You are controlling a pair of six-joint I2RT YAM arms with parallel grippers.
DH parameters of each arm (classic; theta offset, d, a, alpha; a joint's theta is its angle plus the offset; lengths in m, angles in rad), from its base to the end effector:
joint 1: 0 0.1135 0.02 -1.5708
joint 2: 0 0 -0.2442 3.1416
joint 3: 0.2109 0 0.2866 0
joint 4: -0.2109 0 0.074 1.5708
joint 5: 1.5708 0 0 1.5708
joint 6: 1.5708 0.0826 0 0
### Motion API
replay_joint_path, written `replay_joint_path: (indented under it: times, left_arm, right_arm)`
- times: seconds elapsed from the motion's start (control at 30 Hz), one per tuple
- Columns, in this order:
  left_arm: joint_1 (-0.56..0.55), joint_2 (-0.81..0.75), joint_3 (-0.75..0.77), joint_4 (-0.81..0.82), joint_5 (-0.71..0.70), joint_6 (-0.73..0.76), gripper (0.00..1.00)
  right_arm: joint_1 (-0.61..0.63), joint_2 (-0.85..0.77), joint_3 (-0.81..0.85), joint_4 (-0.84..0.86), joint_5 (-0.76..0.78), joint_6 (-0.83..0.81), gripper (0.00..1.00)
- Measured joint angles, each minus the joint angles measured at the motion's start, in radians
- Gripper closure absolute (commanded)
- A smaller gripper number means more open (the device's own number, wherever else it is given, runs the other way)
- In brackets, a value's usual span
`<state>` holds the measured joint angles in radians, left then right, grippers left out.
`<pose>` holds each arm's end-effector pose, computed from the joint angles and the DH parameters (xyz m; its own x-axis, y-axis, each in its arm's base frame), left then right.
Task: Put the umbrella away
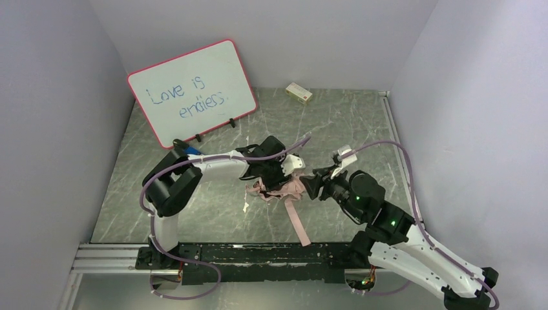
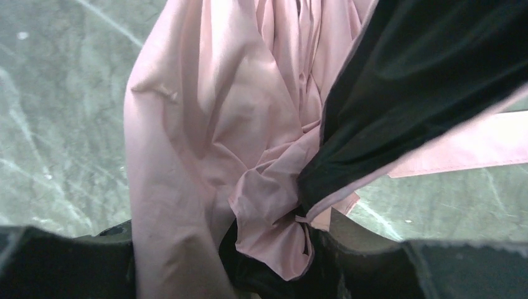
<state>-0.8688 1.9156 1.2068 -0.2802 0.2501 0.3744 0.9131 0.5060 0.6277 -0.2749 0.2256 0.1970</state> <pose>0.2679 -0.3484 0.0778 -0.1994 0.7846 -0.5871 0.9676 0.2523 0.0085 0.1552 0.1707 0.3019 -0.2160 0.0324 -0.9759 -0.6056 0.7795 0.1600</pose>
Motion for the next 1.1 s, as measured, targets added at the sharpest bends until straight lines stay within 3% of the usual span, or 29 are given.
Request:
replay_joint_path:
  times: [0.3, 0.53, 0.7, 0.87, 1.0, 1.1]
  left_arm:
    - [0.011, -0.009, -0.017, 0.034, -0.080, -0.001, 0.95]
    - [0.011, -0.014, -0.028, 0.058, -0.155, 0.000, 0.95]
    - [0.011, -0.016, -0.036, 0.079, -0.222, 0.003, 0.95]
    - [0.008, -0.016, -0.046, 0.105, -0.289, 0.012, 0.95]
    - [0.003, -0.011, -0.046, 0.113, -0.338, 0.016, 0.95]
    - [-0.003, -0.006, -0.040, 0.110, -0.359, 0.018, 0.95]
  right_arm:
    - [0.000, -0.038, -0.003, -0.219, 0.140, 0.374, 0.47]
    - [0.000, 0.091, -0.003, -0.343, 0.190, 0.528, 0.44]
    - [0.000, 0.232, -0.012, -0.367, 0.143, 0.601, 0.44]
    - [-0.005, 0.231, -0.020, -0.387, 0.158, 0.644, 0.46]
    - [-0.061, 0.247, -0.012, -0.384, 0.158, 0.618, 0.46]
    - [-0.131, 0.263, -0.031, -0.309, 0.050, 0.554, 0.43]
